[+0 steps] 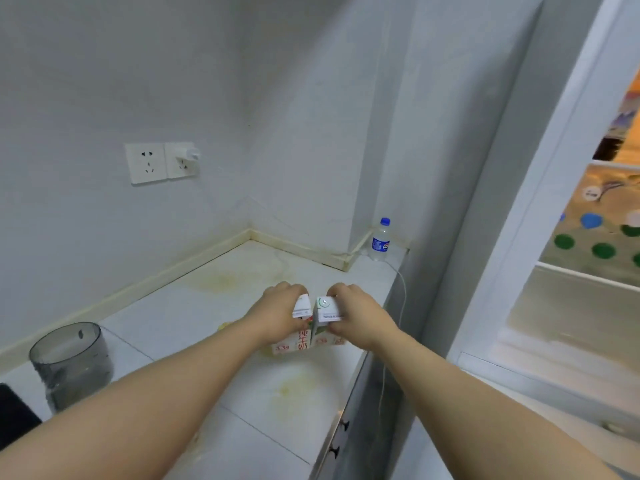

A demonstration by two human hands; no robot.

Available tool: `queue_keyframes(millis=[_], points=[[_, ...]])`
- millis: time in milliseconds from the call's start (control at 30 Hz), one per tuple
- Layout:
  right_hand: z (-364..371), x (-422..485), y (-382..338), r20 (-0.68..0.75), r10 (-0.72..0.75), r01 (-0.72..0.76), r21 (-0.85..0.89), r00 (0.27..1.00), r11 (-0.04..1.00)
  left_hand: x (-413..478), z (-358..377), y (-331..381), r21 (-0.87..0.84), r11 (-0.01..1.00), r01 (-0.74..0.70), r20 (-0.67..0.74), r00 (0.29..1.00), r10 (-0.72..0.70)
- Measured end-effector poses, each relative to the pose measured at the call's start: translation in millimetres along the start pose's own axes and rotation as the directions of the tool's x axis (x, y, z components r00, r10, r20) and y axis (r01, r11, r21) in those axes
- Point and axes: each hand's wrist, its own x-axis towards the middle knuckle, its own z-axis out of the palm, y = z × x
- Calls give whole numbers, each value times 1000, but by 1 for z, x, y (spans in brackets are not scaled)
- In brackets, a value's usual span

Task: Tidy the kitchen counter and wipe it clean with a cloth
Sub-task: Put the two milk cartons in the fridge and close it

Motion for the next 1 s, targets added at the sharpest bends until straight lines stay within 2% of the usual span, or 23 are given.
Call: queue_keyframes(millis=[167,300,467,700,867,1000], points=[[-66,-21,33,-135,-13,18,32,991,999,21,-22,65,-32,982,-184,-89,979,181],[-116,-47,61,-268,29,-6,86,963,996,34,-40,123,-76,944,-320,-123,943,310],[-180,-81,88,-421,82,-38,111,903,993,47,-61,196,-91,865,-494,-145,866,479],[-245,-118,127,-519,153,-51,204,841,978,65,-73,284,-95,747,-658,-177,749,638],[-269,-143,163,-604,255,-77,305,755,949,72,-67,343,-109,672,-733,-170,680,714],[-280,-155,184,-691,330,-138,319,643,938,81,-61,381,-78,624,-777,-182,627,758]])
